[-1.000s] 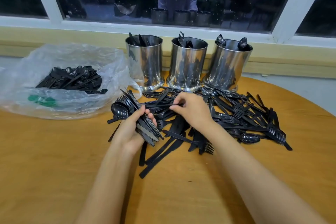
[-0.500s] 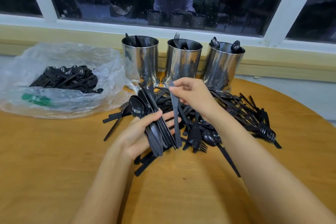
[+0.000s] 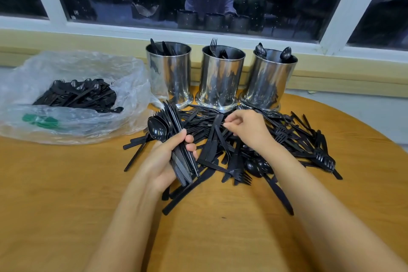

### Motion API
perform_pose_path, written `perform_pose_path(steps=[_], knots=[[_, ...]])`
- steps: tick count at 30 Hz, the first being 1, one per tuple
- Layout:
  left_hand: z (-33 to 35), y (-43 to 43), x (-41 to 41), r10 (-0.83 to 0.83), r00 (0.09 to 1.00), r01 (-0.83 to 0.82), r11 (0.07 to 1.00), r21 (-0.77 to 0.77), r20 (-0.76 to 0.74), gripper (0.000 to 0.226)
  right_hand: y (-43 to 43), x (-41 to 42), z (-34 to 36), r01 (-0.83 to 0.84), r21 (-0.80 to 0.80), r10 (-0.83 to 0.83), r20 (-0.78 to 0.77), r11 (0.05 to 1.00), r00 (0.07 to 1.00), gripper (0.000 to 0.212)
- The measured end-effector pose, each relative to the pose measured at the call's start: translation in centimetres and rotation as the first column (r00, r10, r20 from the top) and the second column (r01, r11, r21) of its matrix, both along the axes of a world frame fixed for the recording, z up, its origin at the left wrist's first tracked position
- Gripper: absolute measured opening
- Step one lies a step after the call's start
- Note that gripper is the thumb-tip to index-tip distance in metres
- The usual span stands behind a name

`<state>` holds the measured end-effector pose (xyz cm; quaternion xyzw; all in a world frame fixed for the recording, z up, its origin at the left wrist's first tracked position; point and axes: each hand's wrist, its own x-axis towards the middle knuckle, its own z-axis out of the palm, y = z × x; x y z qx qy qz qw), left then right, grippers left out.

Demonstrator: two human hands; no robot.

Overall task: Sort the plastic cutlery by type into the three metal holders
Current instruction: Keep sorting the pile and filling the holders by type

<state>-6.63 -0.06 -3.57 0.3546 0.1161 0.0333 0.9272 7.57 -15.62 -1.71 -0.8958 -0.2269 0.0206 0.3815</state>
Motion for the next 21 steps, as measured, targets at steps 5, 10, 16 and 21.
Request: perform_pose_path(steps=[5, 10, 16, 21], knots=[[0.2, -0.2, -0.1, 0.064, 0.998, -0.064, 0.998, 0.023, -0.019, 0.013, 0.9, -0.4, -1.8, -0.042, -0.155, 0.052, 0.059, 0.987, 0.997, 0.032], [0.0, -0.1, -0.1, 0.058, 0.998, -0.057, 0.998, 0.025, -0.038, 0.012, 2.1, -0.9, -1.8, 0.021, -0.270, 0.020, 0.148, 0.963, 0.989, 0.035], [-0.1, 0.0, 0.0, 0.047, 0.998, -0.046, 0.999, 0.020, -0.041, 0.020, 2.7, 0.5, -2.1, 0.076, -0.157, -0.076, 0.010, 0.985, 0.997, 0.034], [-0.3, 0.1, 0.0, 0.035, 0.998, -0.035, 0.999, -0.010, -0.059, 0.031, 2.3, 1.2, 0.9, 0.052, 0.282, -0.017, -0.125, 0.958, 0.992, 0.021]])
